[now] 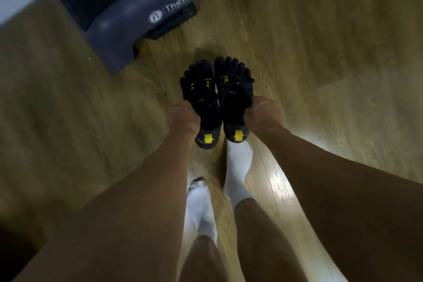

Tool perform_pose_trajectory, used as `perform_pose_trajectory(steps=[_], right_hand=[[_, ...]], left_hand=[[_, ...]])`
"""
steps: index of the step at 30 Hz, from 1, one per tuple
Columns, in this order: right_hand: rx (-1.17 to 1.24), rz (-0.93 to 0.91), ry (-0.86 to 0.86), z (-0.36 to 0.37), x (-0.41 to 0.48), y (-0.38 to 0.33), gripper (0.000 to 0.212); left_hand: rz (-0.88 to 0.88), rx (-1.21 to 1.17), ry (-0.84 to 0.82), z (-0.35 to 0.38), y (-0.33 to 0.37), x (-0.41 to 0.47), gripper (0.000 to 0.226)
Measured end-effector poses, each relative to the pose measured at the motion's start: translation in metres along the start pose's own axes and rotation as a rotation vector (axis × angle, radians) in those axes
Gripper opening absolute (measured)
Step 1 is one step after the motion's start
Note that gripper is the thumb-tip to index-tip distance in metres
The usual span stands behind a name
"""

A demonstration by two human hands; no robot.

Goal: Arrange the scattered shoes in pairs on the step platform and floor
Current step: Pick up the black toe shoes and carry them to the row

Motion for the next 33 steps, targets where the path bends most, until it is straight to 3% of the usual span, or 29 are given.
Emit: perform_pose_trajectory(steps=[11, 17, 24, 33], right_hand=[[0.112, 0.150, 0.182, -0.308, -0.222, 0.036, 0.025], [0.459, 0.474, 0.377, -0.429, -0.385, 0.122, 0.025], [0.595, 0.723, 0.684, -0.492, -0.566, 0.242, 0.016], [0.583, 0.960, 0.936, -0.454, -0.816, 0.424, 0.018]], left_hand=[[0.585, 0.015, 0.056, -0.272, 0.117, -0.214, 0.005], [0.931, 0.047, 0.062, -0.361, 0.182, -0.388, 0.014], [1.293, 0.095, 0.064, -0.375, 0.239, -0.605, 0.008], [1.577, 0.034, -0.050, -0.269, 0.226, -0.892, 0.009]])
Point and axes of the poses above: each hand's wrist, its own x-axis towards the middle knuckle, its own z-axis out of the palm, y = z × x, the point moved 6 cm from there along x, towards the middle knuckle, and after that the axes turned 15 degrees about y, right-handed, at the moved point
